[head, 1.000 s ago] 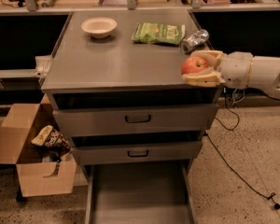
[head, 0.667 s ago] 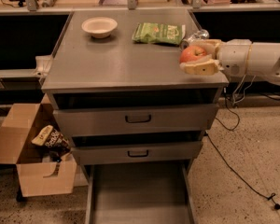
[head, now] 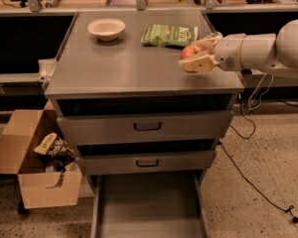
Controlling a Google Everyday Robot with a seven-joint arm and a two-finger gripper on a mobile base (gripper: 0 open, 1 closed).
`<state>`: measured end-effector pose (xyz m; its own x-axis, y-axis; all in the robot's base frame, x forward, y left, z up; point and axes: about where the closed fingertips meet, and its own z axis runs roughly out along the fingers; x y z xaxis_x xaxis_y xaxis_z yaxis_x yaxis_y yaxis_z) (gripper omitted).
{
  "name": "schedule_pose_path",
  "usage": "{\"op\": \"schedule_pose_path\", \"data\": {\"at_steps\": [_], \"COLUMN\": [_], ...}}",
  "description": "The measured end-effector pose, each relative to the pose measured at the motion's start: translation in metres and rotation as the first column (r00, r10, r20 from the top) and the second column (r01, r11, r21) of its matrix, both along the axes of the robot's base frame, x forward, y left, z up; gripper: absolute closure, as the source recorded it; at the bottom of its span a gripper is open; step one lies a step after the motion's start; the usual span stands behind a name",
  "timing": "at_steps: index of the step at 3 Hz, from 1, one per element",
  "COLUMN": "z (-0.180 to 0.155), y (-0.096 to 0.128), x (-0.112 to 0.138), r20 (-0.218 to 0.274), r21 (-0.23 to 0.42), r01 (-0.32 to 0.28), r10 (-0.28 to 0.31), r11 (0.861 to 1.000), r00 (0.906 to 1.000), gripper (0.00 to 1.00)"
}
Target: Pick apple from bottom drawer and place on counter
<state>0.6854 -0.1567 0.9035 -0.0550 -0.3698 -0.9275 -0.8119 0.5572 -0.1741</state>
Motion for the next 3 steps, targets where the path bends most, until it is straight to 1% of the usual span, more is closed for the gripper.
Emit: {"op": "schedule_pose_path", "data": {"at_steps": [1, 3], "z": [-0.010, -0.017], "y": [0.018, 0.035], "x": [0.025, 0.048], "r20": [-0.057, -0.098], "r21": [-0.031, -0.054], "r01": [0.035, 0.039], "r10": [-0.037, -0.044], "r11": [0.999, 0.998], "r00": [0.9977, 0.9942], "gripper": [1.00, 1.00]}}
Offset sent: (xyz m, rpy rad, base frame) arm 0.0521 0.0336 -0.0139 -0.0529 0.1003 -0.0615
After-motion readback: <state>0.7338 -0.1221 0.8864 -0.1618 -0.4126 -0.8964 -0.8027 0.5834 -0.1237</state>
